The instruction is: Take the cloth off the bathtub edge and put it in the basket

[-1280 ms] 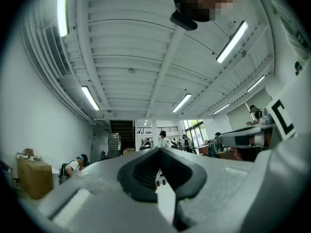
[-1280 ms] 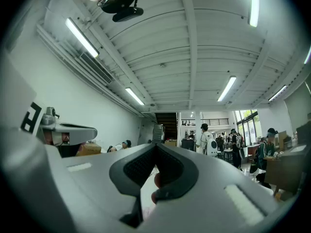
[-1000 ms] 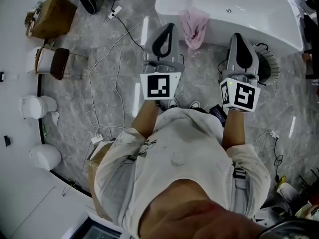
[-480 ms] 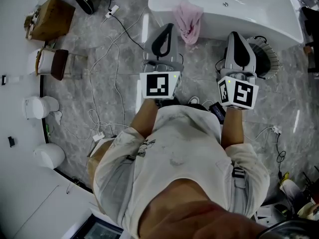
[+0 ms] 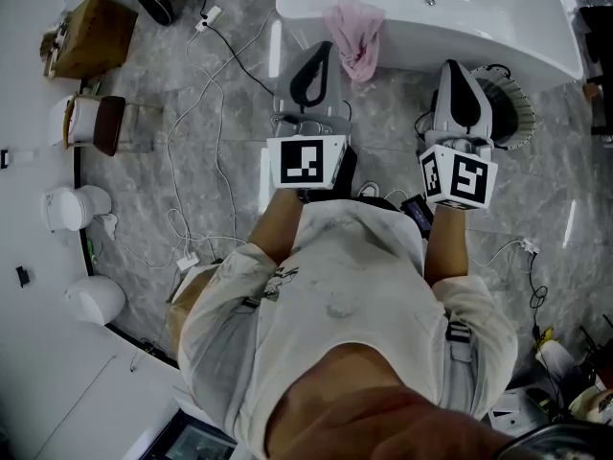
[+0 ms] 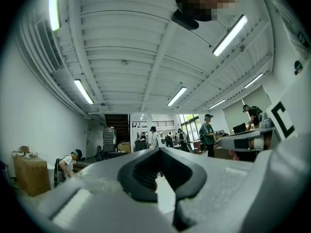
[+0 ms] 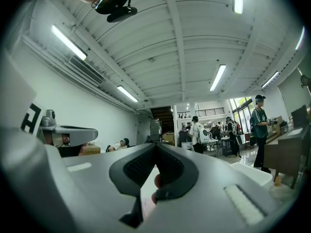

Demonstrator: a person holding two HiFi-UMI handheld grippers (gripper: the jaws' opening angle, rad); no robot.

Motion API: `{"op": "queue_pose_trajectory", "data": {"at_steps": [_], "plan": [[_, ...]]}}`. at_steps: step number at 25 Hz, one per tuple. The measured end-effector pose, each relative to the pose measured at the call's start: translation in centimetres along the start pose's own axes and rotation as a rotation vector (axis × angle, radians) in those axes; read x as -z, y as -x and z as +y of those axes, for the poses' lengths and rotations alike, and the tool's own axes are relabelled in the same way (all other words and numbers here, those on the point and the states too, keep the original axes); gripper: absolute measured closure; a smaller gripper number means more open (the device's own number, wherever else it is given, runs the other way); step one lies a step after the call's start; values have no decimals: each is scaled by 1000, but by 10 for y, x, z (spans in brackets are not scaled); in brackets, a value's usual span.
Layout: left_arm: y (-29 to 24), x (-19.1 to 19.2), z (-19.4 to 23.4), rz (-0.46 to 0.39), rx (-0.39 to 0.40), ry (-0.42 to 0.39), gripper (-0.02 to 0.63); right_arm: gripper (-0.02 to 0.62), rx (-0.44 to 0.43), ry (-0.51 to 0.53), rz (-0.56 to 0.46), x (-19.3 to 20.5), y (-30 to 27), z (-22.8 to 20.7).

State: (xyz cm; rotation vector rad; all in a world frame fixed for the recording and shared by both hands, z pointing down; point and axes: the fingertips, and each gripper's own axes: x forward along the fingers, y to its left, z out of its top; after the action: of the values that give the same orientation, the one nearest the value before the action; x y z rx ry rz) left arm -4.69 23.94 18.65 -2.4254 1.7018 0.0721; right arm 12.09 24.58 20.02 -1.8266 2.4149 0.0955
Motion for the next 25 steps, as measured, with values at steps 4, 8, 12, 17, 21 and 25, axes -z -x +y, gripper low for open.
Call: {"op": "queue_pose_trajectory", "data": {"at_steps": [4,8,12,17,21,25], "plan": [[-23,11,13,-6,1,11,604,592,5,22,9,7,-27,-2],[-59,25,35,-2,-2,17,604,592,-1,36,18,16,-72,-5],[-98,37,67,4,-7,25,604,592,-15,54,26,25,-126,1],[-145,48,116,2,-16,32,604,592,-30,54,42,34,-198,17],[-176,57,158,-1,-26,47,604,592,-33,58,53,40,-249,33],[-205,64,191,-13,-11,34,604,592,-30,68,63,45,-292,44]]}}
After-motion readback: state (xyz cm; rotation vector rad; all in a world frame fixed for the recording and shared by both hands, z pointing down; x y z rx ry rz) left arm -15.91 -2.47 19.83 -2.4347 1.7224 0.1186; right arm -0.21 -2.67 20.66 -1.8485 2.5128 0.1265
